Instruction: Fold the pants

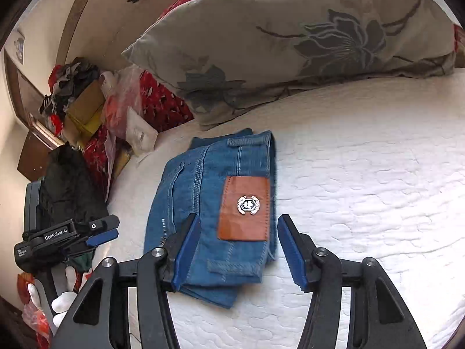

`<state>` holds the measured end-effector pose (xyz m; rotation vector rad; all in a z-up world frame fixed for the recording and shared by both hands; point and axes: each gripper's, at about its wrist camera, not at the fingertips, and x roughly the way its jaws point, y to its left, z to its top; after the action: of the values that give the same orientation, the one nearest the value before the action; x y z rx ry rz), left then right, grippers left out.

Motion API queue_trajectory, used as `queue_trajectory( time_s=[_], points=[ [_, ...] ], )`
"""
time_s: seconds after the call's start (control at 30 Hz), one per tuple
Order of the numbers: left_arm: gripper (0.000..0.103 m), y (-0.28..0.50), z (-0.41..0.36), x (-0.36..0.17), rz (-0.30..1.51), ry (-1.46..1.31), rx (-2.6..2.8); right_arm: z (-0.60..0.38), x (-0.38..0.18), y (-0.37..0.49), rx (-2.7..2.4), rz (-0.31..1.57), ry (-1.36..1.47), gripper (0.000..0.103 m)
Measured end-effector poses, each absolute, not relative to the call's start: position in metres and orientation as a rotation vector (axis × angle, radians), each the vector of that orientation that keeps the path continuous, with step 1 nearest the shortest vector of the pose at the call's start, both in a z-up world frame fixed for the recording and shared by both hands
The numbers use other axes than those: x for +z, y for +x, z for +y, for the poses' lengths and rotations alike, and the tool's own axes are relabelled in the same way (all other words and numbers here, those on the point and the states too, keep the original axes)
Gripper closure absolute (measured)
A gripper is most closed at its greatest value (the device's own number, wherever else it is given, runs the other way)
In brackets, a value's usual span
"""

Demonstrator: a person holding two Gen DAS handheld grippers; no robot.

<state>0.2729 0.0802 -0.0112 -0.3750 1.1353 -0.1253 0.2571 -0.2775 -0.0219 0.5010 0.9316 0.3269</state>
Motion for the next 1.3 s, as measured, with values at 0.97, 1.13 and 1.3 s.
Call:
queue_trajectory(
  time_s=[0.97, 1.13, 1.3],
  points=[
    [0.029, 0.084, -0.022, 0.028, 0.838, -0.128, -0.1, -0.271, 0.038, 0.044, 0.205, 0.834, 0.178, 0.0],
    [0.017, 0.068, -0.013, 0.05, 0.764, -0.16, -0.103, -0.276, 0.067, 0.013, 0.015, 0.611, 0.118, 0.0],
    [0.015, 0.061, -0.008, 0.069, 0.7, -0.139, -0.087, -0.303, 0.022, 0.041, -0.01, 0.944, 0.347, 0.005]
  ],
)
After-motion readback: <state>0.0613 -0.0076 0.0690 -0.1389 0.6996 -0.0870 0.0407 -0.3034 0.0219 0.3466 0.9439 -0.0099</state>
